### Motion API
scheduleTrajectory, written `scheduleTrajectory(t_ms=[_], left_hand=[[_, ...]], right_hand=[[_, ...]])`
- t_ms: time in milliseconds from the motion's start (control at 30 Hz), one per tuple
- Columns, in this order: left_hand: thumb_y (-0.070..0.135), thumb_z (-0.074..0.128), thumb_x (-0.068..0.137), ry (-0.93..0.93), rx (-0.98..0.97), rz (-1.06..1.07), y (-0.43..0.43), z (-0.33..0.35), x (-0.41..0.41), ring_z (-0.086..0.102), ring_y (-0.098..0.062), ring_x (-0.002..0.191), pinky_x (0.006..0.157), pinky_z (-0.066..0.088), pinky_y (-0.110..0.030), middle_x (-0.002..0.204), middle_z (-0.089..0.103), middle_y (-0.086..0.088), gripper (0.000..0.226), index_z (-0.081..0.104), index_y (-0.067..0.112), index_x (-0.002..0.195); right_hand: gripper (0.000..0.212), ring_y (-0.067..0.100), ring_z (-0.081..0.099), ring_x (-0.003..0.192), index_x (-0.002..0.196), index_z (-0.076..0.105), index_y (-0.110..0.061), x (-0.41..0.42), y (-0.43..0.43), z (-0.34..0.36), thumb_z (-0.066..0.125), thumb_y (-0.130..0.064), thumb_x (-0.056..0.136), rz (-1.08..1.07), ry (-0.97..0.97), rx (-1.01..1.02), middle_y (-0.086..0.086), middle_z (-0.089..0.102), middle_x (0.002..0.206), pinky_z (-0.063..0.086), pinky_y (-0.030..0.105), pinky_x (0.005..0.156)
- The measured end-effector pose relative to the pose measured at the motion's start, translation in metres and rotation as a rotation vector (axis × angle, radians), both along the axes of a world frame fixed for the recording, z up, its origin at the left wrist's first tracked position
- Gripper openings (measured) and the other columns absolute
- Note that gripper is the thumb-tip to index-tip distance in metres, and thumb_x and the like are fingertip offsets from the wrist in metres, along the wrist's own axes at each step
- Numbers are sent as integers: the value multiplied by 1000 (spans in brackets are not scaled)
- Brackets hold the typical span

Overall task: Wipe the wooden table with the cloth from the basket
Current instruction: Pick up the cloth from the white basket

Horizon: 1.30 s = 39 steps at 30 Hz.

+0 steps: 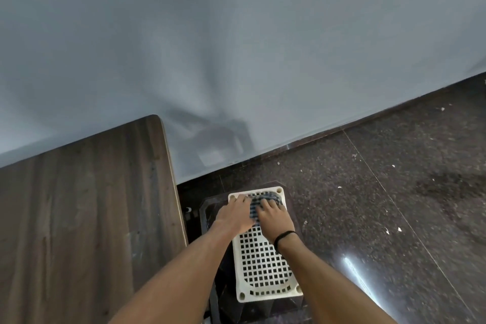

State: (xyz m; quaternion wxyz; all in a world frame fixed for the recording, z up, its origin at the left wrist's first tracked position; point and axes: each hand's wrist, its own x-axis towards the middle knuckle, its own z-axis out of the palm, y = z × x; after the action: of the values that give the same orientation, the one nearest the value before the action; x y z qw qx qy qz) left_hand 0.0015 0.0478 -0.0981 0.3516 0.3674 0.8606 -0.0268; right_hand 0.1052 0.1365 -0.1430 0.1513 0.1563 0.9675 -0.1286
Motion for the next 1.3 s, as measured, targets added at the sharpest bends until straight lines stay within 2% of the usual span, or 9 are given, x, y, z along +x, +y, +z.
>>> scheduleTrajectory(t_ms=[400, 533, 733, 900, 967, 1033, 1133, 1200, 1300], left_hand=[[31, 58, 95, 8, 30, 33, -5, -13, -4, 25, -24, 141, 108, 42, -44, 148, 37, 1, 52, 42, 16, 142], [32, 59, 94, 0, 22, 37, -9, -13, -3, 23, -24, 143, 109, 41, -45, 151, 34, 2, 57, 39, 17, 145], [31, 62, 92, -9, 39, 42, -17, 0, -6, 29, -24, 139, 108, 40, -44, 152, 32, 1, 68, 30, 19, 151], [19, 73, 83, -100, 99, 122, -19, 18, -8, 34, -22, 136, 106, 41, -42, 151, 34, 3, 76, 34, 20, 148], [13, 73, 82, -124, 168, 143, -15, 29, -11, 41, -21, 129, 102, 43, -40, 146, 38, 5, 66, 43, 22, 140], [10, 72, 82, -128, 253, 134, -11, 40, -14, 50, -18, 115, 94, 49, -38, 137, 46, 6, 46, 53, 24, 122], [13, 72, 83, -199, 303, 130, -9, 59, -18, 59, -17, 101, 90, 52, -39, 118, 59, 3, 29, 57, 22, 106], [17, 75, 82, -278, 344, 153, -8, 73, -22, 62, -17, 97, 88, 52, -37, 106, 65, 1, 25, 58, 23, 99], [18, 78, 82, -375, 435, 207, -9, 106, -29, 62, -14, 95, 81, 49, -26, 98, 66, 5, 23, 59, 24, 92]], right_hand=[[38, 34, 54, 121, 126, 62, -8, -7, 9, -16, 61, -13, 88, 161, 56, 70, 12, 54, 137, 49, 50, 97], [28, 26, 66, 90, 99, 75, -15, -3, 9, -24, 77, -14, 71, 183, 140, 111, 5, 70, 106, 58, 43, 70], [28, 15, 66, 68, 72, 68, -23, 0, 3, -14, 89, -24, 55, 36, 259, 50, -5, 67, 79, 56, 31, 57], [10, 16, 58, 82, 87, 64, -18, 1, 13, 31, 68, -26, 87, -387, 254, -428, -4, 61, 93, 46, 30, 69], [10, 13, 64, 78, 78, 63, -22, 3, 20, 53, 68, -21, 87, -565, 204, -663, -5, 68, 89, 54, 29, 69], [17, 10, 66, 75, 72, 64, -20, 9, 29, 66, 66, -12, 87, -603, 183, -820, -2, 70, 81, 59, 35, 71], [11, 11, 64, 81, 82, 65, -6, 21, 39, 90, 65, -7, 92, -623, 165, -1029, 1, 68, 86, 53, 26, 73], [11, 14, 66, 85, 96, 65, -2, 27, 42, 101, 64, -14, 95, -694, 193, -1193, 3, 71, 94, 53, 33, 78], [41, 18, 70, 98, 116, 62, -17, 26, 34, 121, 74, -34, 81, -661, 237, -1301, 7, 71, 112, 55, 37, 85]])
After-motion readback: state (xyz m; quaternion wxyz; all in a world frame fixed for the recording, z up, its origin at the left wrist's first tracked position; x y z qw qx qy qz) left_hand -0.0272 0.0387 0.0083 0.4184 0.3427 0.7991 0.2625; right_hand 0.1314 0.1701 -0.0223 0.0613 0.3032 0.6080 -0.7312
